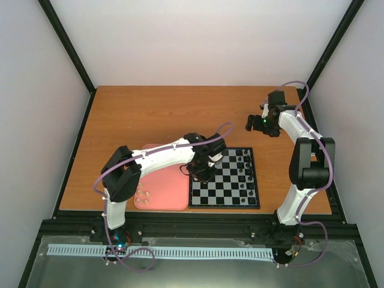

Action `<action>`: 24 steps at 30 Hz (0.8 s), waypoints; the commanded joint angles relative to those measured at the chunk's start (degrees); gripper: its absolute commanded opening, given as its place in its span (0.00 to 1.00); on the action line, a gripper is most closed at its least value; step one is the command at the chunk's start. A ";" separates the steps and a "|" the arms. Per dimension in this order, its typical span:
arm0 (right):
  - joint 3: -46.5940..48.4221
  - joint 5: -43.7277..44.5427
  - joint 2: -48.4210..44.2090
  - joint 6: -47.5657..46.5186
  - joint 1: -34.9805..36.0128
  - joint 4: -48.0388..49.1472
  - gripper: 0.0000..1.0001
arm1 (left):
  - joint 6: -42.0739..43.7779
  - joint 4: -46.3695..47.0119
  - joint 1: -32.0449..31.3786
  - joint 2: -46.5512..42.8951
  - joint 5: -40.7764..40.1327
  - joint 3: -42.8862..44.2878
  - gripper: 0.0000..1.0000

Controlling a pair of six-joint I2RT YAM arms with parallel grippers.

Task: Set up the chess pieces on the board
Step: Place the chess piece on the chessboard.

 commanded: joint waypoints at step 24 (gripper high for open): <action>1.17 0.29 0.28 -0.54 0.44 1.04 1.00 | -0.57 6.84 -0.77 5.64 -0.74 -2.77 0.02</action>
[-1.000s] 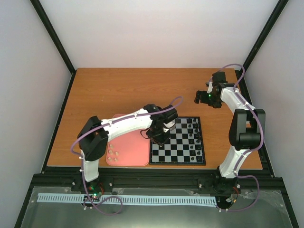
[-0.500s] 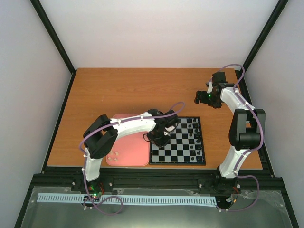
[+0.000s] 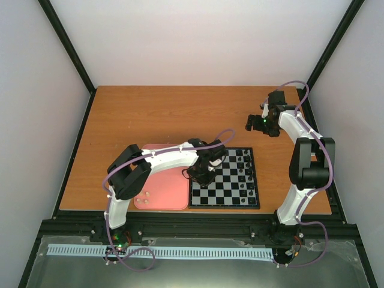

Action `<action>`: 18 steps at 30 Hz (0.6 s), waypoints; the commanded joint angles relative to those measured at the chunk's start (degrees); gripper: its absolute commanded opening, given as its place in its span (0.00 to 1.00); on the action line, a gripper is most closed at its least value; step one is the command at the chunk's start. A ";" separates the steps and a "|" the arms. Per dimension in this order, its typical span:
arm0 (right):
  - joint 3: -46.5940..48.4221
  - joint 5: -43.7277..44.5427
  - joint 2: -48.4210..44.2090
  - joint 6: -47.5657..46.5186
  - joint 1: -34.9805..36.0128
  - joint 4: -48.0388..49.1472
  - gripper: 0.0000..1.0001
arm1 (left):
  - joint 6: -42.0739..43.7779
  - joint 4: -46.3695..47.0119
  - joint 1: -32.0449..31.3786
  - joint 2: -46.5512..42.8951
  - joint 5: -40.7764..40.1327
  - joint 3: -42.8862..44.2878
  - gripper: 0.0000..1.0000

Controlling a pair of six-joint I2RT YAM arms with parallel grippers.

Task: Set up the chess pieces on the board
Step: Place the chess piece on the chessboard.

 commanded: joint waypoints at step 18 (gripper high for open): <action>0.93 0.23 -0.64 -0.96 0.48 0.43 1.00 | -0.25 0.76 -0.77 0.78 1.00 2.02 0.21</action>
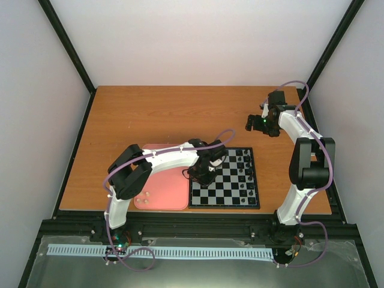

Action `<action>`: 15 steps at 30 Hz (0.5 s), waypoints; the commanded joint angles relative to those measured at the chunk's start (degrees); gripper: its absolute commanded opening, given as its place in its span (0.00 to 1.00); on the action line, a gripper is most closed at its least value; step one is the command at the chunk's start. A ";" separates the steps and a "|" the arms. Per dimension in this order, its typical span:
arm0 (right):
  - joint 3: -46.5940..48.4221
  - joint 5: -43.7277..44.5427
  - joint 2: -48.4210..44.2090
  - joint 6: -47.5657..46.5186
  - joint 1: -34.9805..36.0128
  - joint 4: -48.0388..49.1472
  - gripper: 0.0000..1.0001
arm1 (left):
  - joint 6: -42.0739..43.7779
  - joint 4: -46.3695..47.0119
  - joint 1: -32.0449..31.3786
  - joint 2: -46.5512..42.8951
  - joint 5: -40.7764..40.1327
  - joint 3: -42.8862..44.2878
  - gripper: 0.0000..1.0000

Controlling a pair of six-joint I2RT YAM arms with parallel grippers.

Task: Set up the chess pieces on the board
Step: Place the chess piece on the chessboard.

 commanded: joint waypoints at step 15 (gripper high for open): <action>1.84 0.30 -0.89 -0.61 0.49 0.05 1.00 | 1.77 -6.89 -0.75 -6.00 1.02 7.75 0.32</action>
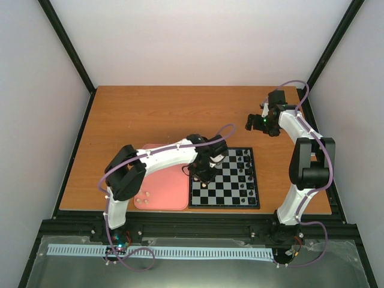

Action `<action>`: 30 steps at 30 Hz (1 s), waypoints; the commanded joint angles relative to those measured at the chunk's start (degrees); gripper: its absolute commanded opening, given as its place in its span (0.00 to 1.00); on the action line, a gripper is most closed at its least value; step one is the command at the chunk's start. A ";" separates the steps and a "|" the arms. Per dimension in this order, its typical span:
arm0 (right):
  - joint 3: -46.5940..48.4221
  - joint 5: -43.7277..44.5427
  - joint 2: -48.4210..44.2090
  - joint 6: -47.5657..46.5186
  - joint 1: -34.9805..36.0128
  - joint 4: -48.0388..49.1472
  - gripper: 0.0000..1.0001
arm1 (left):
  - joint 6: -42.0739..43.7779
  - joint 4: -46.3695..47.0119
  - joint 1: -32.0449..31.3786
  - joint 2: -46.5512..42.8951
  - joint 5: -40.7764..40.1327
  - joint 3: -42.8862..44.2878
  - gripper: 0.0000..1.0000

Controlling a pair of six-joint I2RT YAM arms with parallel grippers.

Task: Set up the chess pieces on the board
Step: Place the chess piece on the chessboard, then pick up the chess piece from the storage box.

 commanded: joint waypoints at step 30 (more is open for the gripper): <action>2.28 0.93 1.70 -1.08 1.05 -0.65 1.00 | -13.64 0.93 37.06 -36.70 -4.37 -37.01 0.52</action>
